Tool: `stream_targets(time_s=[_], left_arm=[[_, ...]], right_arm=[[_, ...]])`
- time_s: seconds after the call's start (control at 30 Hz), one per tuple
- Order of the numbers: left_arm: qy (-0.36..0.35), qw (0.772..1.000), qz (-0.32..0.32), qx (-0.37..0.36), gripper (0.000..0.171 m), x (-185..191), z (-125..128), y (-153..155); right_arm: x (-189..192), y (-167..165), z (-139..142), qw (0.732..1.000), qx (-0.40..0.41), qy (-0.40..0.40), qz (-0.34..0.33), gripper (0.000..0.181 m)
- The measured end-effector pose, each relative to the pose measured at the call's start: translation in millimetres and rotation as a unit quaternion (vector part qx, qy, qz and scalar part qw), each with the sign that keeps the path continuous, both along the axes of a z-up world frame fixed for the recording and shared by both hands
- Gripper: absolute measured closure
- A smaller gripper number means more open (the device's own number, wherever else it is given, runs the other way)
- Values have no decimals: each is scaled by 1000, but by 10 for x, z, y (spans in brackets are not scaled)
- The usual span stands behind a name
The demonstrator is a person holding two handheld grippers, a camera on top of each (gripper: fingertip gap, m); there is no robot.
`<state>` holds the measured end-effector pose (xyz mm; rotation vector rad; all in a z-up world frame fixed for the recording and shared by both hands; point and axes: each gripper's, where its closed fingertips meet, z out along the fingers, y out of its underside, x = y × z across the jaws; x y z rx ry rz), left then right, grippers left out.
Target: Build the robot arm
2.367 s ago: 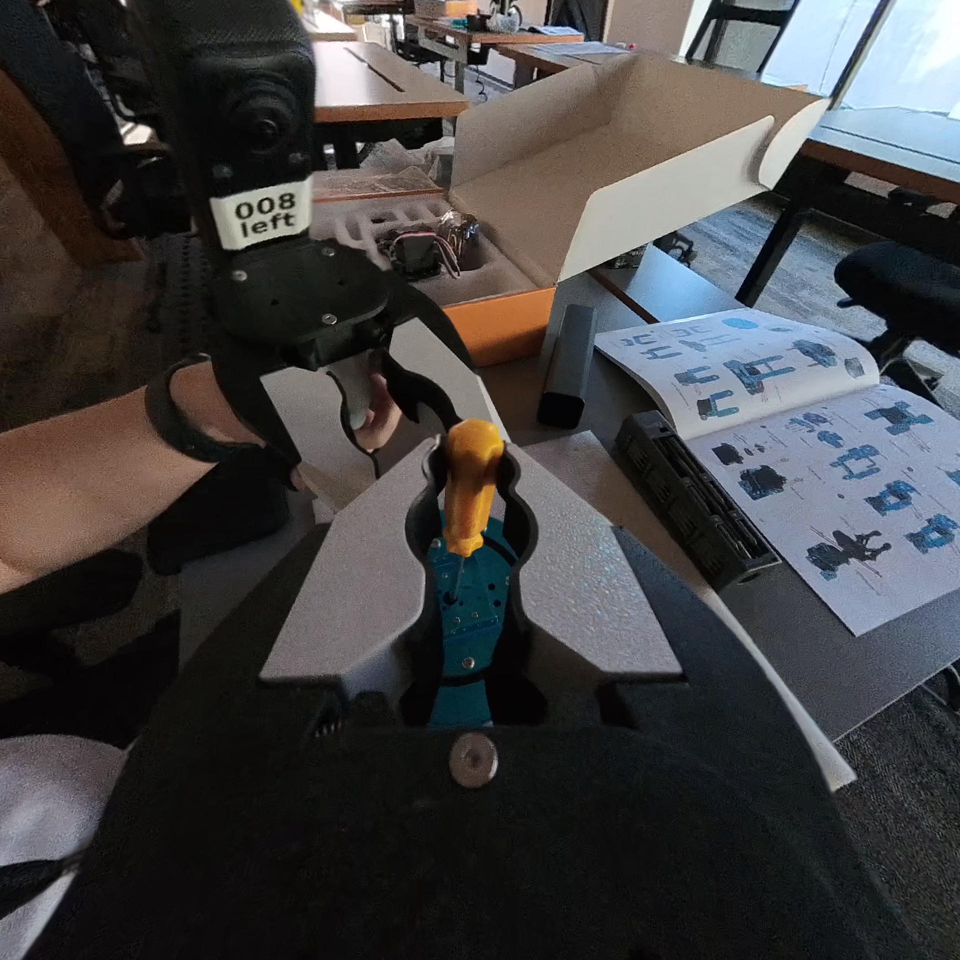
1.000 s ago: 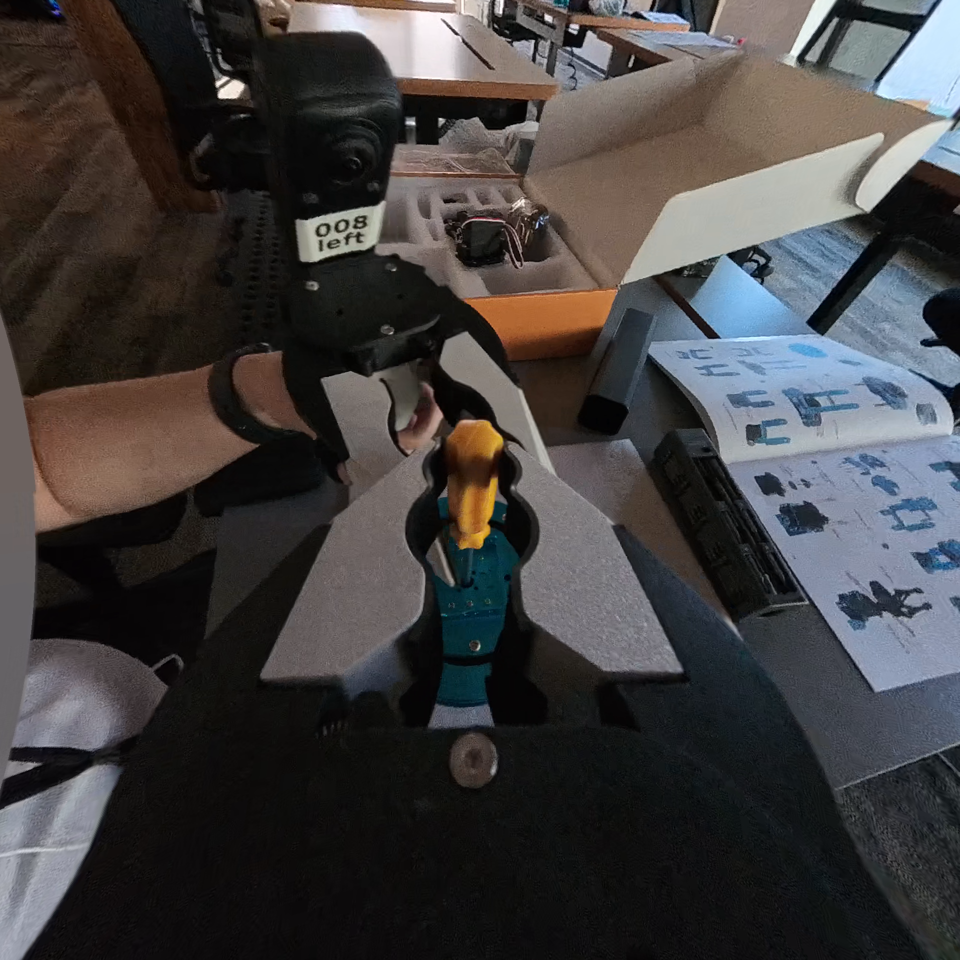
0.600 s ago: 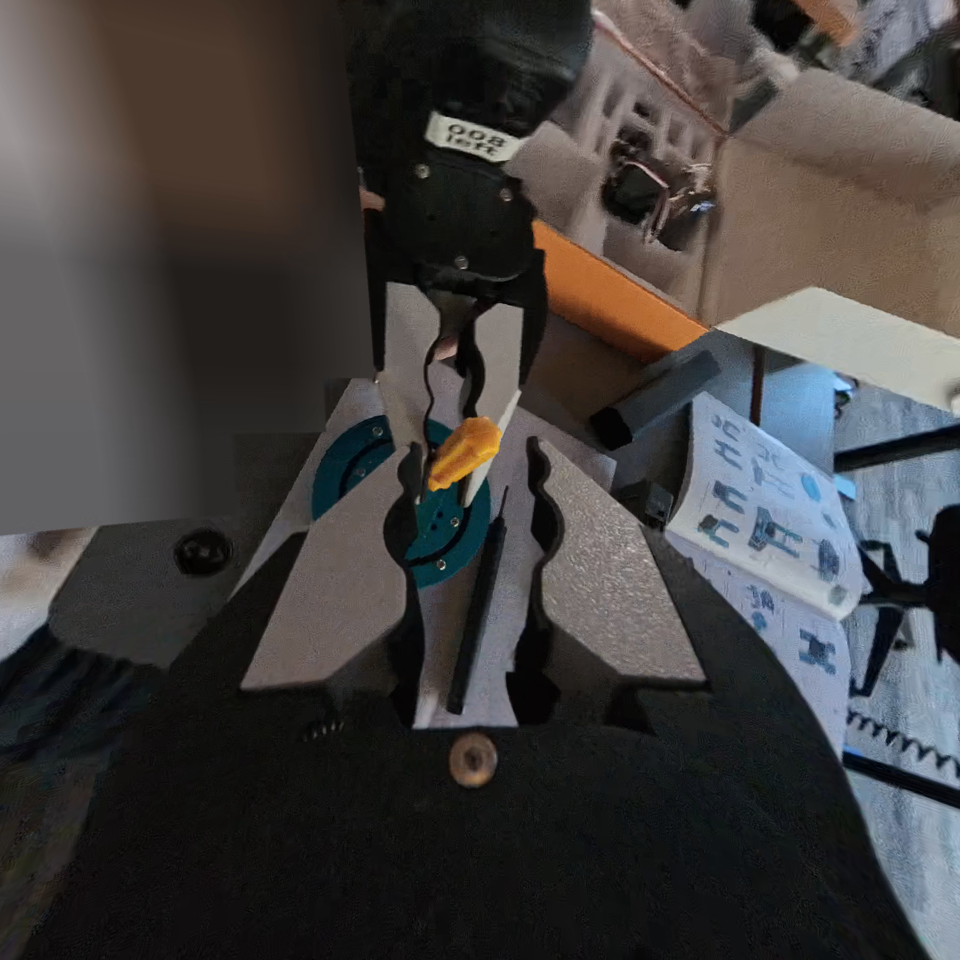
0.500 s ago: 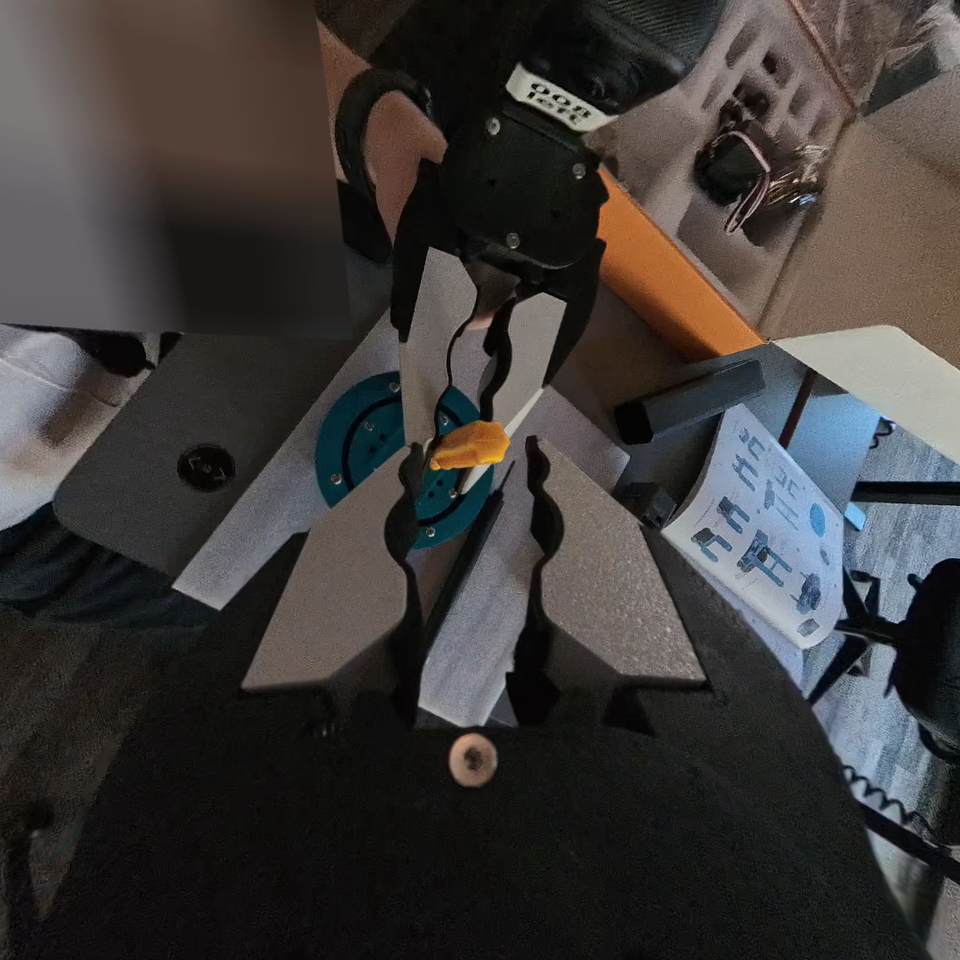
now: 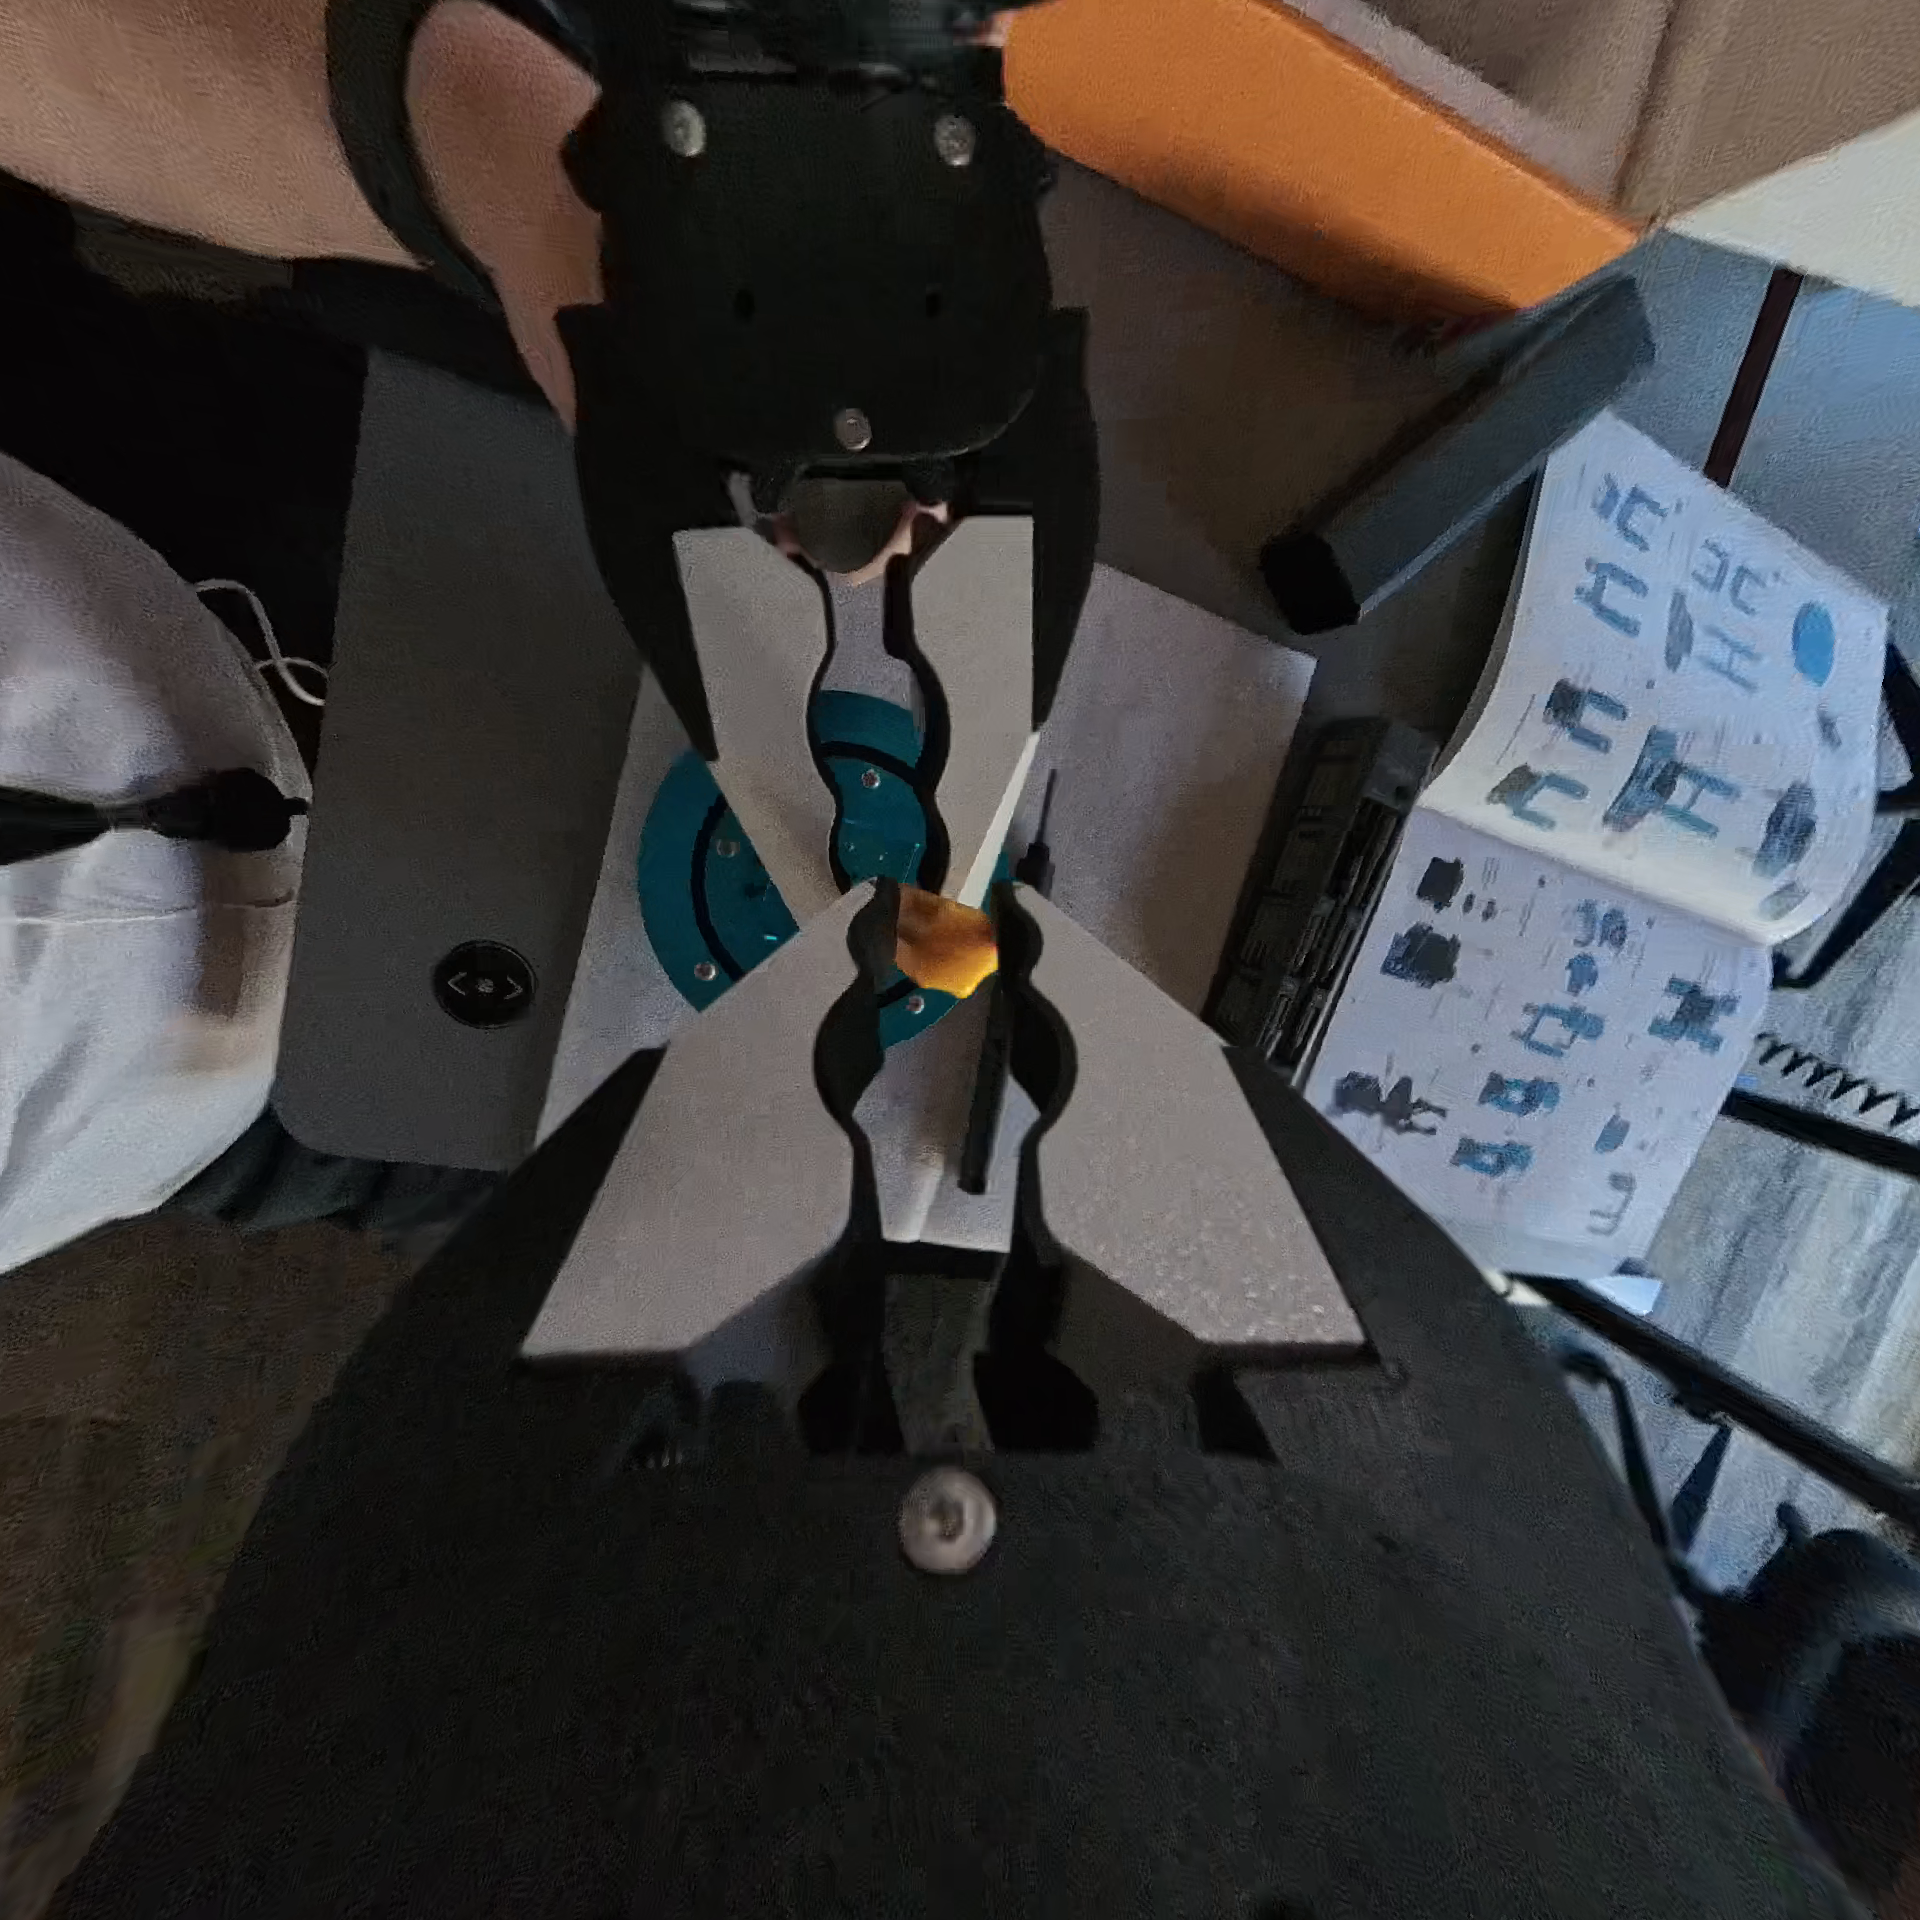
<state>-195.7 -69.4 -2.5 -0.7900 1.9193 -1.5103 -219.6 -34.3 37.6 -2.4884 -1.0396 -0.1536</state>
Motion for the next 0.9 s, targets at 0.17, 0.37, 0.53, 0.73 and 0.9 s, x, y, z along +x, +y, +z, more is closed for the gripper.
stream_targets(time_s=[0.17,0.37,0.53,0.73,0.9], left_arm=[[6,1000,-12,-8,156,-17,2,0],[3,1000,-18,-2,156,-23,5,-33],[5,1000,-15,-7,156,-18,6,-24],[4,1000,-15,-9,154,-28,9,-23],[6,1000,-20,-9,155,-24,12,-47]], right_arm=[[13,-100,55,988,-5,-35,153,151],[49,-119,-38,975,-43,-78,206,160],[99,-143,-68,992,-118,-5,44,164],[123,-100,-30,997,-69,-35,15,155],[10,-108,20,979,-34,-47,194,161]])
